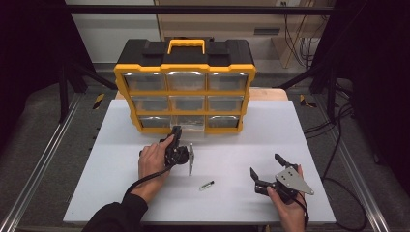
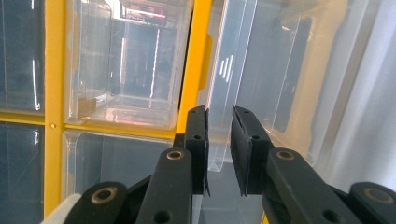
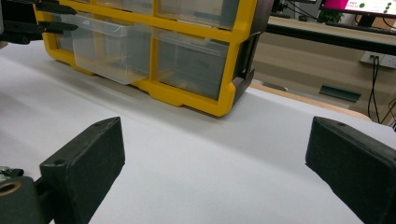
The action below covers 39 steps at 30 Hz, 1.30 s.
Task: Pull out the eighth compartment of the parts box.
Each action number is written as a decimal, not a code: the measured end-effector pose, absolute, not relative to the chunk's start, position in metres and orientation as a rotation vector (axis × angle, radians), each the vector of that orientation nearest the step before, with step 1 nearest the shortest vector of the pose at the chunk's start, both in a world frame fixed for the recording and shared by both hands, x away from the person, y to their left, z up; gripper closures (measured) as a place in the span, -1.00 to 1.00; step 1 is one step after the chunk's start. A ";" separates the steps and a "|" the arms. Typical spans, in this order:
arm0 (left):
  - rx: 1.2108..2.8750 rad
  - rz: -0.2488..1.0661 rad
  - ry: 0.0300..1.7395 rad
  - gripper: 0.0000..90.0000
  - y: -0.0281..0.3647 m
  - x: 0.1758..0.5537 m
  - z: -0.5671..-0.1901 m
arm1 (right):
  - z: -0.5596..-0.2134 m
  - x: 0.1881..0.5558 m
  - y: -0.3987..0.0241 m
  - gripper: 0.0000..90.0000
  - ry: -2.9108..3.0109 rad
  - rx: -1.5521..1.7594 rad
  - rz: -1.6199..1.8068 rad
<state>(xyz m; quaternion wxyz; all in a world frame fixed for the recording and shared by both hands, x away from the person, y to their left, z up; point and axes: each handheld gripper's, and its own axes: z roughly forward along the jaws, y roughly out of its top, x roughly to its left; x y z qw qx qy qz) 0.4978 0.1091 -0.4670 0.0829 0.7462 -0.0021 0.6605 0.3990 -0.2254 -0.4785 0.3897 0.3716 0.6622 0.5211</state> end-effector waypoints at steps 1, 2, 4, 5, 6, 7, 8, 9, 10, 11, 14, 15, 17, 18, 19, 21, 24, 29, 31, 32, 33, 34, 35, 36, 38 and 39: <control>2.228 1.975 -0.009 0.70 0.109 0.498 -0.468 | -0.479 0.399 -0.225 -0.89 1.684 0.945 1.325; 2.225 1.975 -0.013 0.70 0.110 0.498 -0.469 | -0.479 0.399 -0.226 -0.89 1.684 0.945 1.325; 2.224 1.982 -0.012 0.70 0.110 0.497 -0.470 | -0.479 0.399 -0.225 -0.89 1.687 0.943 1.325; 2.225 1.983 -0.009 0.70 0.109 0.497 -0.470 | -0.479 0.399 -0.225 -0.89 1.688 0.941 1.324; 2.220 1.985 -0.009 0.70 0.109 0.497 -0.471 | -0.479 0.399 -0.225 -0.89 1.689 0.941 1.323; 2.219 1.985 -0.008 0.70 0.109 0.497 -0.471 | -0.479 0.399 -0.225 -0.89 1.690 0.941 1.323; 2.223 1.984 -0.006 0.70 0.109 0.496 -0.470 | -0.479 0.399 -0.224 -0.89 1.689 0.939 1.323; 2.223 1.980 -0.008 0.70 0.109 0.496 -0.470 | -0.478 0.399 -0.225 -0.89 1.688 0.939 1.325; 2.220 1.975 -0.013 0.70 0.110 0.496 -0.469 | -0.478 0.399 -0.225 -0.89 1.686 0.940 1.326; 2.221 1.974 -0.012 0.70 0.110 0.496 -0.469 | -0.478 0.399 -0.225 -0.89 1.685 0.939 1.325; 2.218 1.968 -0.005 0.70 0.110 0.494 -0.466 | -0.478 0.399 -0.226 -0.89 1.684 0.944 1.329; 2.212 1.973 -0.010 0.70 0.111 0.493 -0.467 | -0.478 0.399 -0.226 -0.89 1.684 0.944 1.328; 2.207 1.979 -0.009 0.70 0.111 0.493 -0.468 | -0.479 0.399 -0.225 -0.89 1.688 0.942 1.325; 2.208 1.982 -0.009 0.70 0.110 0.493 -0.468 | -0.479 0.399 -0.225 -0.89 1.689 0.941 1.322; 2.211 1.982 -0.007 0.70 0.110 0.493 -0.468 | -0.479 0.399 -0.225 -0.89 1.689 0.942 1.322; 2.217 1.979 -0.003 0.70 0.110 0.492 -0.468 | -0.479 0.399 -0.225 -0.89 1.687 0.946 1.324; 2.214 1.979 -0.013 0.70 0.111 0.491 -0.468 | -0.478 0.398 -0.226 -0.89 1.679 0.949 1.330; 2.216 1.976 -0.008 0.70 0.110 0.489 -0.467 | -0.479 0.399 -0.226 -0.89 1.681 0.953 1.328; 2.207 1.978 -0.008 0.70 0.111 0.489 -0.468 | -0.479 0.399 -0.226 -0.89 1.681 0.953 1.327; 2.210 1.978 -0.009 0.70 0.111 0.489 -0.468 | -0.479 0.399 -0.226 -0.89 1.681 0.953 1.328; 2.212 1.978 -0.011 0.70 0.111 0.489 -0.468 | -0.479 0.399 -0.226 -0.89 1.681 0.953 1.328; 2.209 1.977 -0.014 0.70 0.111 0.489 -0.469 | -0.479 0.399 -0.226 -0.89 1.681 0.952 1.329; 2.212 1.975 -0.013 0.70 0.111 0.489 -0.468 | -0.479 0.400 -0.226 -0.89 1.681 0.951 1.330; 2.214 1.974 -0.012 0.70 0.111 0.489 -0.468 | -0.479 0.399 -0.226 -0.89 1.680 0.951 1.331; 2.221 1.974 -0.006 0.70 0.110 0.488 -0.467 | -0.479 0.399 -0.226 -0.89 1.681 0.952 1.331; 2.220 1.976 -0.006 0.70 0.110 0.487 -0.467 | -0.479 0.399 -0.226 -0.89 1.681 0.951 1.330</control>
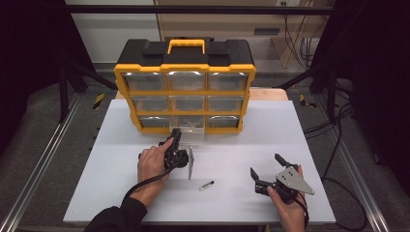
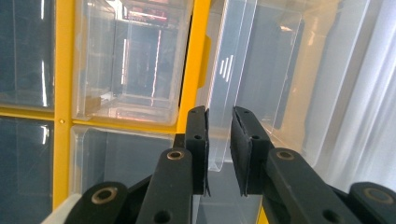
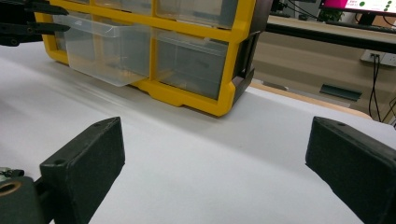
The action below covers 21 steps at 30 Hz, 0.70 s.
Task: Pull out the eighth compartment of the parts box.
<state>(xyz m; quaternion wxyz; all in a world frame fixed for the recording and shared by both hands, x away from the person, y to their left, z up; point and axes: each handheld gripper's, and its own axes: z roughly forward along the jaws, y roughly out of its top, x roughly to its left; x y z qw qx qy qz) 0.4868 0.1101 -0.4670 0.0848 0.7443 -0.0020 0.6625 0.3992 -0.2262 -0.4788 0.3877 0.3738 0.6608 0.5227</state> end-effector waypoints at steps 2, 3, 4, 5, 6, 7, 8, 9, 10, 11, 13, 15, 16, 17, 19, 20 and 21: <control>2.212 1.975 -0.010 0.70 0.111 0.486 -0.467 | -0.479 0.399 -0.226 -0.89 1.680 0.950 1.332; 2.212 1.976 -0.012 0.70 0.111 0.485 -0.467 | -0.479 0.399 -0.226 -0.89 1.681 0.951 1.331; 2.211 1.974 -0.012 0.70 0.111 0.485 -0.467 | -0.479 0.399 -0.226 -0.89 1.681 0.951 1.331; 2.212 1.974 -0.012 0.70 0.111 0.484 -0.467 | -0.479 0.399 -0.226 -0.89 1.682 0.951 1.329; 2.209 1.972 -0.009 0.70 0.112 0.484 -0.467 | -0.479 0.400 -0.226 -0.89 1.682 0.951 1.329; 2.209 1.970 -0.004 0.70 0.111 0.483 -0.467 | -0.479 0.400 -0.226 -0.89 1.681 0.951 1.329; 2.211 1.968 0.000 0.70 0.111 0.482 -0.467 | -0.479 0.400 -0.226 -0.89 1.681 0.951 1.328; 2.214 1.968 0.003 0.70 0.110 0.481 -0.467 | -0.479 0.400 -0.226 -0.89 1.681 0.952 1.329; 2.209 1.966 0.007 0.70 0.110 0.481 -0.467 | -0.479 0.399 -0.226 -0.89 1.682 0.951 1.329; 2.214 1.968 0.014 0.70 0.109 0.480 -0.467 | -0.479 0.399 -0.226 -0.89 1.682 0.951 1.329; 2.218 1.966 0.022 0.70 0.108 0.480 -0.468 | -0.479 0.399 -0.225 -0.89 1.684 0.949 1.331; 2.211 1.974 0.011 0.68 0.107 0.479 -0.471 | -0.479 0.399 -0.225 -0.89 1.684 0.949 1.330; 2.211 1.980 0.006 0.68 0.106 0.478 -0.472 | -0.479 0.399 -0.225 -0.89 1.683 0.949 1.331; 2.211 1.982 0.005 0.68 0.106 0.478 -0.472 | -0.478 0.399 -0.226 -0.89 1.681 0.950 1.332; 2.210 1.973 0.023 0.68 0.108 0.477 -0.470 | -0.478 0.399 -0.226 -0.89 1.679 0.950 1.332; 2.210 1.962 0.034 0.69 0.109 0.476 -0.469 | -0.478 0.399 -0.226 -0.89 1.680 0.950 1.332; 2.217 1.964 0.034 0.69 0.109 0.475 -0.469 | -0.478 0.399 -0.226 -0.89 1.681 0.950 1.332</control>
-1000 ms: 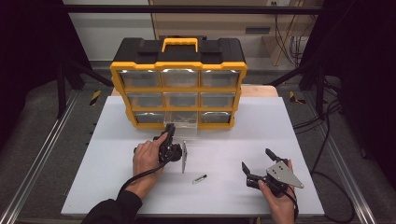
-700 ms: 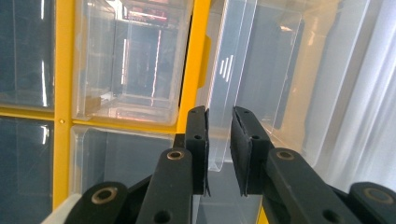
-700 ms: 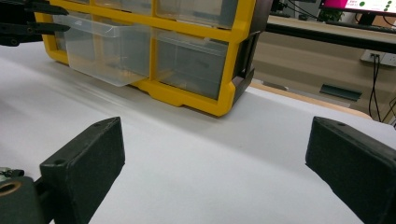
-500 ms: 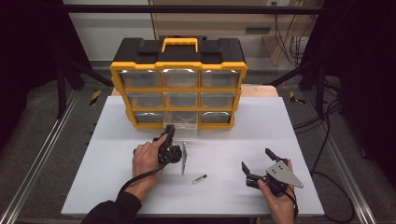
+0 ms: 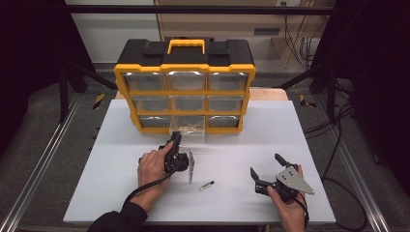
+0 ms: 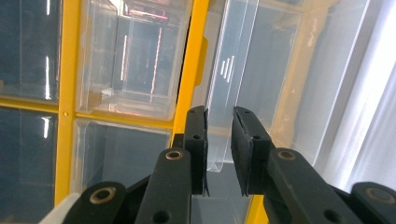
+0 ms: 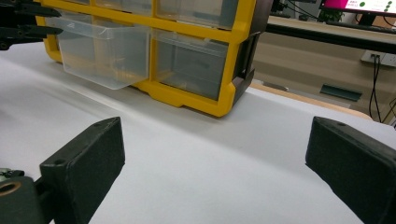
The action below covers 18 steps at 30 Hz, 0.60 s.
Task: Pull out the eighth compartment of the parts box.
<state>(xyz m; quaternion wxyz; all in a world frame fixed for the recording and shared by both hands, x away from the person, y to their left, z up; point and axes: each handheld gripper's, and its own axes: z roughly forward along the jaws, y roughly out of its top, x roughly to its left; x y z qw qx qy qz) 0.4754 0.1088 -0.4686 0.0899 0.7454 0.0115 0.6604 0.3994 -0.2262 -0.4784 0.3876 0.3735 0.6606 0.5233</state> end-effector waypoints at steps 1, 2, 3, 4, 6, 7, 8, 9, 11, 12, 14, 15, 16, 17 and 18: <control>2.218 1.963 0.036 0.69 0.109 0.474 -0.468 | -0.478 0.399 -0.226 -0.89 1.681 0.950 1.332; 2.217 1.964 0.038 0.69 0.108 0.473 -0.468 | -0.478 0.399 -0.226 -0.89 1.681 0.950 1.333; 2.214 1.964 0.038 0.69 0.108 0.473 -0.469 | -0.478 0.399 -0.225 -0.89 1.683 0.950 1.332; 2.215 1.962 0.042 0.69 0.108 0.472 -0.469 | -0.478 0.399 -0.225 -0.89 1.683 0.950 1.333; 2.218 1.960 0.053 0.69 0.107 0.469 -0.469 | -0.478 0.399 -0.226 -0.89 1.682 0.950 1.333; 2.219 1.960 0.053 0.69 0.107 0.469 -0.469 | -0.478 0.399 -0.226 -0.89 1.680 0.947 1.333; 2.218 1.960 0.056 0.68 0.107 0.468 -0.469 | -0.478 0.399 -0.226 -0.89 1.679 0.948 1.333; 2.218 1.957 0.059 0.68 0.107 0.467 -0.469 | -0.478 0.399 -0.226 -0.89 1.679 0.948 1.333; 2.218 1.952 0.062 0.68 0.107 0.465 -0.469 | -0.478 0.399 -0.226 -0.89 1.681 0.949 1.333; 2.216 1.950 0.065 0.68 0.107 0.465 -0.468 | -0.478 0.399 -0.225 -0.89 1.682 0.949 1.332; 2.221 1.943 0.077 0.67 0.107 0.463 -0.468 | -0.478 0.399 -0.225 -0.89 1.682 0.948 1.333; 2.223 1.941 0.080 0.67 0.106 0.462 -0.467 | -0.478 0.399 -0.225 -0.89 1.682 0.949 1.333; 2.223 1.941 0.079 0.66 0.106 0.461 -0.467 | -0.478 0.399 -0.226 -0.89 1.681 0.949 1.333; 2.219 1.940 0.079 0.66 0.106 0.461 -0.467 | -0.478 0.399 -0.226 -0.89 1.681 0.950 1.333; 2.217 1.935 0.082 0.66 0.106 0.460 -0.467 | -0.478 0.399 -0.226 -0.89 1.681 0.948 1.333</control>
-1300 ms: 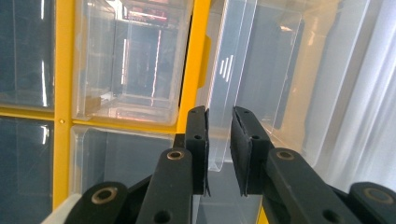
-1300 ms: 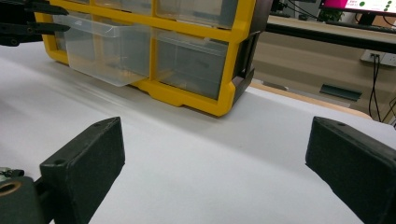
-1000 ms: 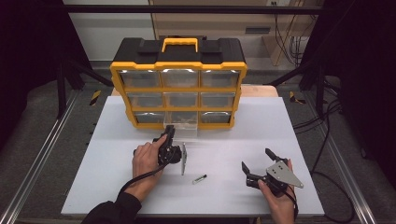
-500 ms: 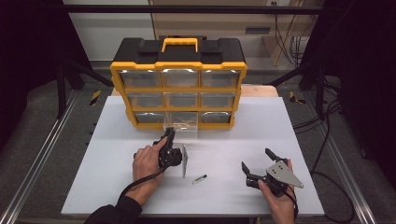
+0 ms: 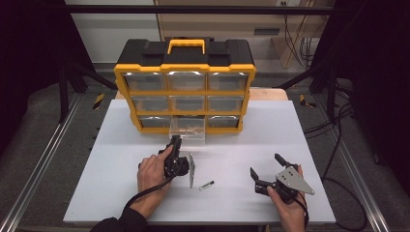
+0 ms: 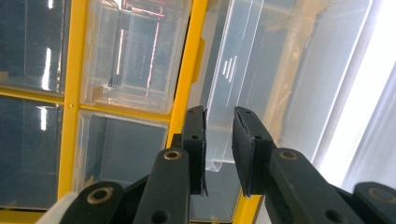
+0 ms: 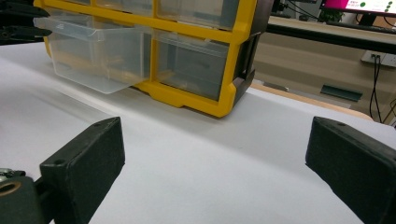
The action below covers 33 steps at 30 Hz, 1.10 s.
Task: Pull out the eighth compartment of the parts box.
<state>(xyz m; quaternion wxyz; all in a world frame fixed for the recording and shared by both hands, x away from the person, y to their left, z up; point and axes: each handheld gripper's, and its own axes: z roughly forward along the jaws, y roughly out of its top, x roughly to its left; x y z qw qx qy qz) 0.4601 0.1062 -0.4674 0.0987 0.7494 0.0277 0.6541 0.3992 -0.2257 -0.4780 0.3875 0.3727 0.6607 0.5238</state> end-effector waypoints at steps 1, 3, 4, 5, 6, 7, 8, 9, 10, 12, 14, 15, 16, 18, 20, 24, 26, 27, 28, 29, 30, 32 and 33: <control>2.216 1.932 0.082 0.65 0.106 0.460 -0.467 | -0.478 0.399 -0.226 -0.89 1.682 0.948 1.333; 2.218 1.924 0.077 0.64 0.105 0.457 -0.467 | -0.478 0.399 -0.225 -0.89 1.684 0.950 1.334; 2.221 1.925 0.067 0.63 0.105 0.456 -0.467 | -0.478 0.399 -0.225 -0.89 1.686 0.948 1.334; 2.225 1.926 0.060 0.63 0.104 0.456 -0.468 | -0.478 0.399 -0.225 -0.90 1.687 0.948 1.335; 2.226 1.931 0.049 0.63 0.104 0.455 -0.469 | -0.478 0.400 -0.225 -0.90 1.688 0.948 1.336; 2.226 1.937 0.043 0.64 0.105 0.455 -0.470 | -0.478 0.399 -0.225 -0.90 1.689 0.948 1.336; 2.226 1.936 0.043 0.64 0.105 0.455 -0.470 | -0.478 0.399 -0.224 -0.90 1.689 0.947 1.336; 2.221 1.932 0.044 0.63 0.105 0.455 -0.471 | -0.478 0.399 -0.224 -0.90 1.689 0.945 1.336; 2.220 1.930 0.047 0.63 0.106 0.455 -0.471 | -0.478 0.399 -0.224 -0.90 1.689 0.945 1.336; 2.222 1.927 0.057 0.63 0.106 0.454 -0.471 | -0.478 0.399 -0.224 -0.90 1.690 0.947 1.337; 2.223 1.925 0.061 0.62 0.106 0.454 -0.470 | -0.478 0.399 -0.225 -0.90 1.689 0.947 1.338; 2.222 1.923 0.063 0.62 0.106 0.454 -0.470 | -0.478 0.399 -0.225 -0.90 1.689 0.947 1.338; 2.221 1.919 0.066 0.62 0.106 0.454 -0.470 | -0.478 0.399 -0.225 -0.90 1.690 0.947 1.338; 2.221 1.911 0.071 0.62 0.106 0.455 -0.470 | -0.478 0.399 -0.225 -0.90 1.689 0.947 1.340; 2.221 1.909 0.072 0.62 0.106 0.455 -0.469 | -0.478 0.399 -0.225 -0.90 1.689 0.947 1.339; 2.220 1.910 0.078 0.61 0.105 0.454 -0.470 | -0.478 0.400 -0.225 -0.90 1.691 0.946 1.339; 2.216 1.910 0.071 0.61 0.105 0.454 -0.470 | -0.479 0.400 -0.225 -0.90 1.693 0.948 1.339; 2.220 1.906 0.073 0.61 0.106 0.454 -0.470 | -0.479 0.400 -0.224 -0.90 1.694 0.947 1.340; 2.219 1.902 0.078 0.61 0.106 0.454 -0.469 | -0.478 0.400 -0.224 -0.91 1.695 0.947 1.342; 2.213 1.886 0.098 0.59 0.107 0.455 -0.469 | -0.478 0.400 -0.224 -0.91 1.695 0.944 1.342; 2.215 1.861 0.130 0.54 0.108 0.455 -0.468 | -0.478 0.399 -0.224 -0.91 1.694 0.944 1.343; 2.194 1.815 0.192 0.41 0.112 0.456 -0.466 | -0.478 0.399 -0.224 -0.91 1.693 0.945 1.343; 2.175 1.789 0.226 0.32 0.114 0.455 -0.466 | -0.478 0.399 -0.225 -0.91 1.693 0.945 1.343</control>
